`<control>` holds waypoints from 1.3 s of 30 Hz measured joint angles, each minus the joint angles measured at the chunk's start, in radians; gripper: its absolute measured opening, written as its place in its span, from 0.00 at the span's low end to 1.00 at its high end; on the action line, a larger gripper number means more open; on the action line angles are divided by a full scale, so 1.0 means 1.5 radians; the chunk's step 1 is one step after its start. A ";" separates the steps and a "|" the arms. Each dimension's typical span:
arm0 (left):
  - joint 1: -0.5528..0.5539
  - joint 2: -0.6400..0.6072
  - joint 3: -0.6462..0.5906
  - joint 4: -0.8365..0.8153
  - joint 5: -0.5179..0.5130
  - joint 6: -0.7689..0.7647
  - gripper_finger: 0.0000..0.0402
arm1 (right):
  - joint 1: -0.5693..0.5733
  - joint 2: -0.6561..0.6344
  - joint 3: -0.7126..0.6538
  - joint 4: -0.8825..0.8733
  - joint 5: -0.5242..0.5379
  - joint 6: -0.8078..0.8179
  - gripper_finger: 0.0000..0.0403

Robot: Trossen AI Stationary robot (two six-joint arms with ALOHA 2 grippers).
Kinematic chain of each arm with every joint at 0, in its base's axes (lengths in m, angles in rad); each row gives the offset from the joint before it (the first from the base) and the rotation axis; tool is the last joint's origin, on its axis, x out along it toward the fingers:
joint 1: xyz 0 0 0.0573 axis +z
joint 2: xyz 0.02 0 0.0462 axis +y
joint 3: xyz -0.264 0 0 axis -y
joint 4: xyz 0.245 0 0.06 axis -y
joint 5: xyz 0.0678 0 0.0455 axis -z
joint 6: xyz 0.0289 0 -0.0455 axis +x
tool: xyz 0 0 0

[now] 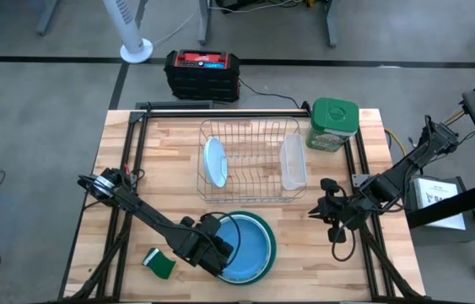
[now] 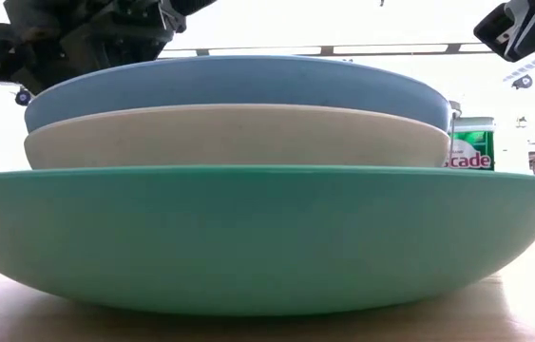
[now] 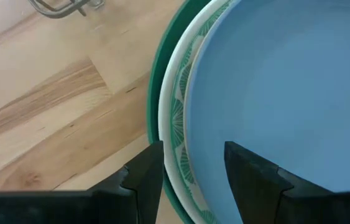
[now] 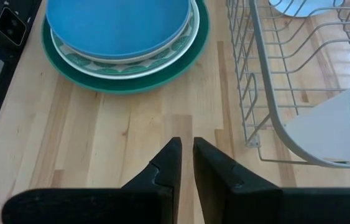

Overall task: Sort dishes
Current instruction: Put the blue plate in the dish rack

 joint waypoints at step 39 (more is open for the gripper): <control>0.000 0.037 0.039 -0.036 0.017 0.049 0.38 | 0.000 0.000 0.000 0.013 0.000 -0.001 0.11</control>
